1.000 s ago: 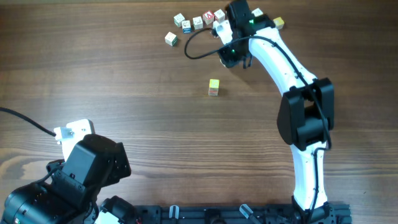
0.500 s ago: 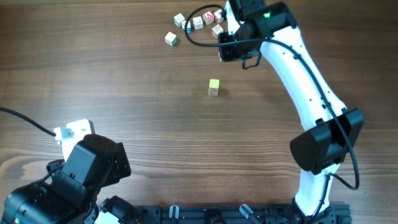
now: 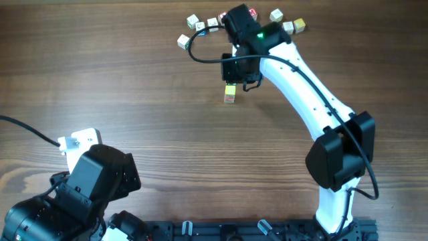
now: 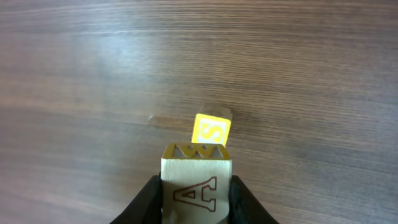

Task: Form a tower
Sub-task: 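Carry the 'A' block over the stack and lower it on top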

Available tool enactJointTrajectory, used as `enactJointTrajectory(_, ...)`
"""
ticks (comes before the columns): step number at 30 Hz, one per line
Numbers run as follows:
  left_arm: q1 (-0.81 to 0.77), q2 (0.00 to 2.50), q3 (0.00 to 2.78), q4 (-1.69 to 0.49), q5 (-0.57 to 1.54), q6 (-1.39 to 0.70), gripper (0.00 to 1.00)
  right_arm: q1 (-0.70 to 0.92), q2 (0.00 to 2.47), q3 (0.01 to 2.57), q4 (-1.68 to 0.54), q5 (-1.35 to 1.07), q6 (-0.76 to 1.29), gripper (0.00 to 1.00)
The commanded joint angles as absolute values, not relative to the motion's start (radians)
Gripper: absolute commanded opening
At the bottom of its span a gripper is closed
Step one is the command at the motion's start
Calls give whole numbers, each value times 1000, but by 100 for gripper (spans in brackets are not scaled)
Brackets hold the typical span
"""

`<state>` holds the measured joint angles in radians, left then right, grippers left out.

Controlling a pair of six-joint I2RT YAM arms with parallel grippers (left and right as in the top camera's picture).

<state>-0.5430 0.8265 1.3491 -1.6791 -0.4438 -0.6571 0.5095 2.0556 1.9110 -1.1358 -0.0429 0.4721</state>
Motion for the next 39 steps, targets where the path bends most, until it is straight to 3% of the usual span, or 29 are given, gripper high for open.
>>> enactJointTrajectory(1, -538, 826, 1348, -1677, -445, -667, 100, 517, 2071, 1872, -1113, 53, 562, 21)
enactJointTrajectory(39, -538, 826, 1348, -1677, -445, -667, 100, 549, 2081, 1774, -985, 72, 549, 21)
